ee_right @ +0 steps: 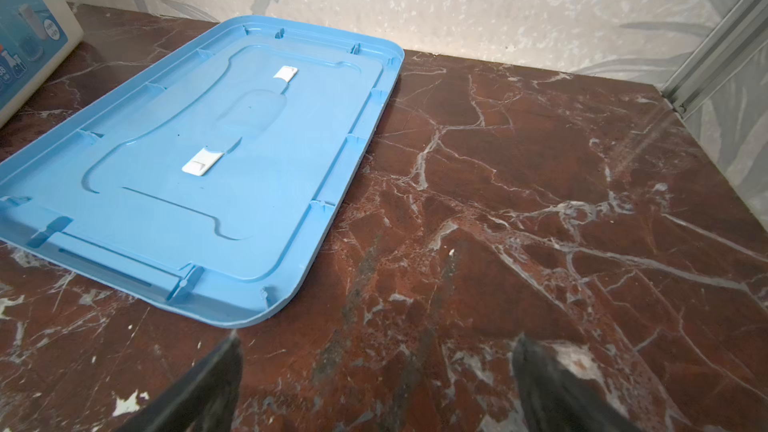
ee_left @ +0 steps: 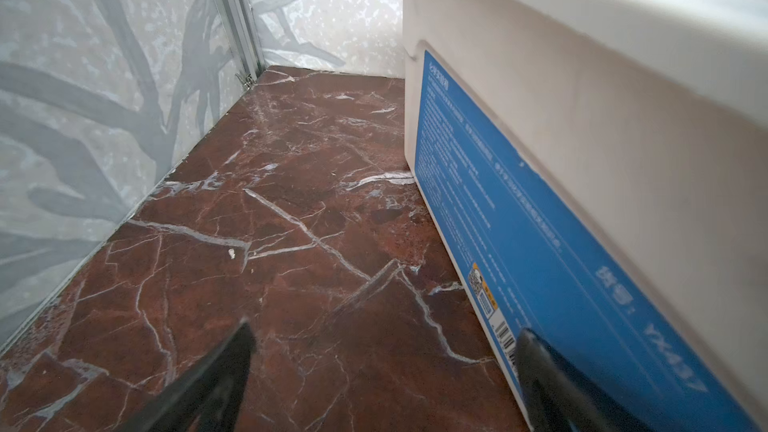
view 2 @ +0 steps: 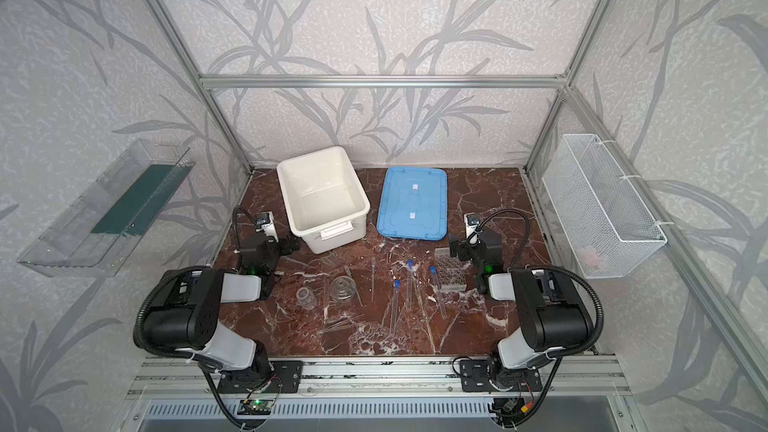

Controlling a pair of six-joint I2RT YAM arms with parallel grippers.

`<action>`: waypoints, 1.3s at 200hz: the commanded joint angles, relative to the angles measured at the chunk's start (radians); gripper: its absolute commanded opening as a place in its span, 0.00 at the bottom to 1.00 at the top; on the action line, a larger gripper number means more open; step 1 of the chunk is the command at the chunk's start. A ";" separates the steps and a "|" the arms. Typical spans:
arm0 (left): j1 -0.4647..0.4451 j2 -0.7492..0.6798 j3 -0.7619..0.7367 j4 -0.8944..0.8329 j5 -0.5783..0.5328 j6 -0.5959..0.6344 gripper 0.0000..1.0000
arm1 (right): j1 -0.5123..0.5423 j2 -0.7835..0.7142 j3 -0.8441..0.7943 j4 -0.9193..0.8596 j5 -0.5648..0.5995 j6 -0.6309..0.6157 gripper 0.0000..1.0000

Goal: Organize the chemistry lab equipment

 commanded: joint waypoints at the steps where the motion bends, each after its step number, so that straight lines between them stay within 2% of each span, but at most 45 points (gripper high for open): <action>1: -0.002 0.009 0.006 0.011 -0.006 0.022 0.99 | -0.003 -0.010 0.021 0.004 -0.002 -0.009 0.99; 182: -0.001 0.008 0.003 0.014 -0.002 0.021 0.99 | -0.003 -0.010 0.021 0.006 -0.002 -0.009 0.99; 209: -0.001 -0.001 -0.033 0.086 -0.025 0.008 0.99 | -0.002 -0.018 0.012 0.019 0.007 -0.004 0.99; 226: 0.000 -0.031 -0.091 0.169 -0.040 0.005 0.99 | -0.003 -0.075 -0.018 0.056 0.019 0.004 0.99; 244: -0.001 -0.119 -0.146 0.191 -0.084 -0.009 0.99 | -0.003 -0.175 0.004 -0.081 -0.005 -0.009 0.99; 260: -0.001 -0.219 -0.135 0.067 -0.091 -0.016 0.99 | -0.001 -0.238 0.051 -0.255 -0.014 0.009 0.99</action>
